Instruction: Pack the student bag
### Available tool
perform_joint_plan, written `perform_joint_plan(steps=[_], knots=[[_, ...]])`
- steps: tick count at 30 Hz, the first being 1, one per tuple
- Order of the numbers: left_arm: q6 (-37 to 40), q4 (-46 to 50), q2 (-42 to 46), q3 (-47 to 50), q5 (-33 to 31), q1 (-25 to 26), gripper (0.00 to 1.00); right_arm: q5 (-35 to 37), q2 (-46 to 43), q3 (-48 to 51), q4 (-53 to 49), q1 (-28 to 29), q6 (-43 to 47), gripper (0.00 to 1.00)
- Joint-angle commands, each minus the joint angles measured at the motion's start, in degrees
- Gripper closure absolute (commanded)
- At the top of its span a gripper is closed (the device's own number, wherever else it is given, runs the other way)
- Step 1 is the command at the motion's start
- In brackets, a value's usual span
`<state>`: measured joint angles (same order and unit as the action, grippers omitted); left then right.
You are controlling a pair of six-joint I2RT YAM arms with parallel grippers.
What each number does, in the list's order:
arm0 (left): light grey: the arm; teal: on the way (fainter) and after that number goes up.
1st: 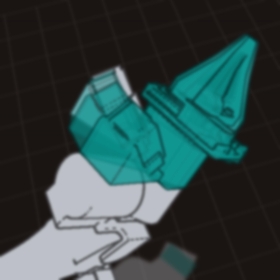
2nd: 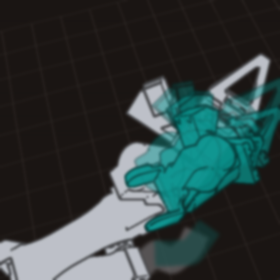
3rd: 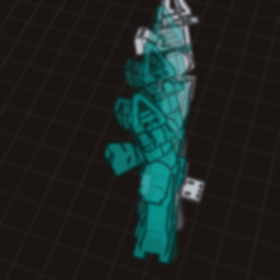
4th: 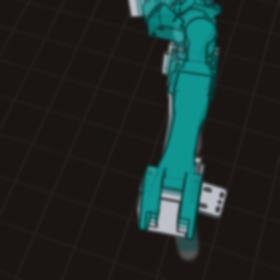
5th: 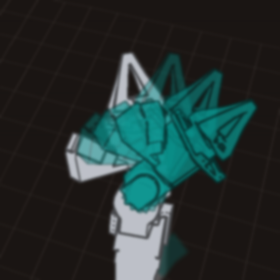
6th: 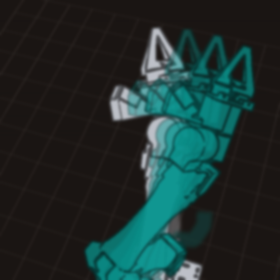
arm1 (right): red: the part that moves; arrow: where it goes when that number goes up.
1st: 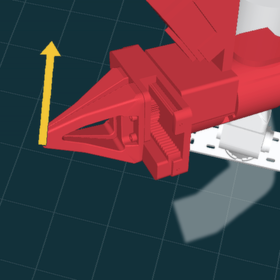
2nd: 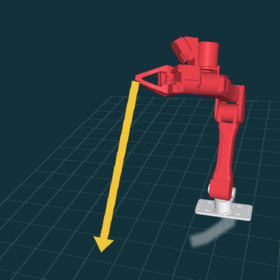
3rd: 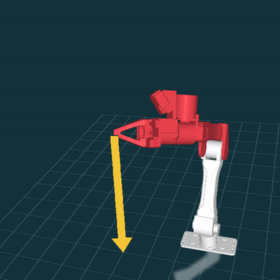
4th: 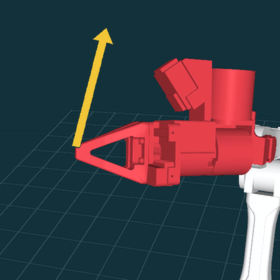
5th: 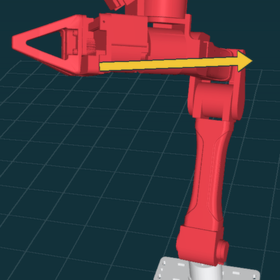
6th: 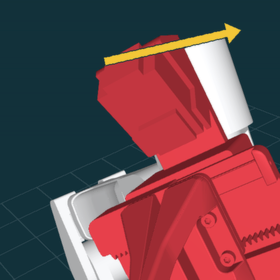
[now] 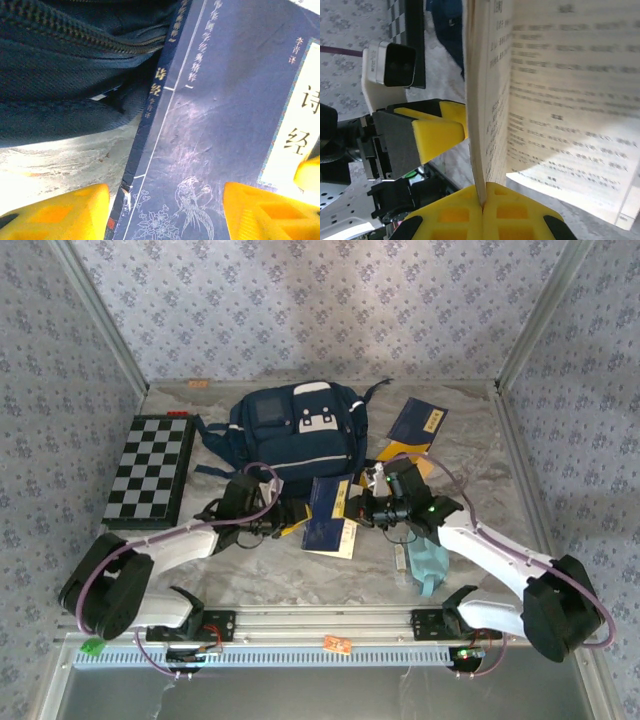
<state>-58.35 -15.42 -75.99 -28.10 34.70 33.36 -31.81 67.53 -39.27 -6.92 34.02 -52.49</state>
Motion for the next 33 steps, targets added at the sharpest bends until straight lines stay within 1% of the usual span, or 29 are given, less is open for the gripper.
perform_joint_plan(steps=[1,2,4,6,8,10,12,16,19,20,21,22,25,27,28,29,31,33], knots=[[2.9,-0.4,-0.8,-0.8,0.0,-0.3,0.36,-1.7,0.0,0.9,4.6,-0.8,0.5,1.0],[3.7,-0.5,-1.0,-0.3,-0.4,-0.3,0.34,-1.6,0.0,1.0,4.5,-0.9,0.6,1.0],[5.0,1.3,-1.5,-0.1,-1.6,-0.1,0.33,-1.2,0.1,1.1,3.7,-1.1,1.0,1.0],[4.6,-1.7,-2.6,0.9,-1.1,0.6,0.32,-1.3,0.4,1.4,3.8,-1.5,1.1,1.0],[4.4,-5.9,-4.0,0.9,-0.8,2.6,0.32,-1.1,0.8,1.5,3.8,-1.6,1.2,1.0],[5.3,-6.8,-5.8,-0.6,-0.9,4.3,0.32,-1.1,1.1,1.7,4.4,-1.6,0.9,1.0],[5.0,-7.8,-7.9,-1.6,-0.4,4.5,0.35,-1.0,1.4,1.8,4.3,-1.6,0.8,1.0],[2.8,-15.1,-8.7,0.1,1.6,3.7,0.48,-0.3,1.4,2.6,2.8,-2.0,1.6,1.0],[2.6,-15.3,-7.8,0.1,1.9,3.8,0.7,-0.5,1.1,3.4,2.6,-2.7,1.4,1.0],[2.4,-15.3,-7.9,0.0,2.1,3.8,0.77,-0.4,0.9,3.6,2.5,-2.8,1.5,1.0],[2.2,-15.8,-7.6,0.0,2.3,3.8,0.81,-0.4,0.7,3.7,2.2,-2.9,1.5,1.0],[1.7,-16.3,-7.4,0.1,2.5,3.8,0.85,-0.4,0.5,3.7,1.6,-3.3,1.7,0.97],[1.4,-15.7,-5.4,-0.1,2.6,3.8,0.94,0.1,-0.4,3.9,-0.1,-3.7,2.4,0.92],[2.1,-12.8,-3.0,-0.7,1.4,3.9,1.0,0.2,-1.4,4.2,-0.8,-4.0,2.6,0.78],[2.4,-11.7,-2.0,-1.0,1.1,4.0,1.0,0.3,-1.9,4.2,-1.4,-4.3,2.8,0.71],[2.3,-10.4,-0.5,-1.3,0.7,3.9,1.0,0.5,-2.5,4.0,-2.8,-4.6,3.3,0.6],[1.5,-9.1,2.7,-1.9,0.0,3.9,1.0,1.3,-4.3,3.6,-6.3,-5.4,4.5,0.44],[0.4,-7.7,6.6,-2.6,-1.5,3.9,1.0,-0.2,-6.8,4.1,-6.7,-6.8,4.1,0.27]])
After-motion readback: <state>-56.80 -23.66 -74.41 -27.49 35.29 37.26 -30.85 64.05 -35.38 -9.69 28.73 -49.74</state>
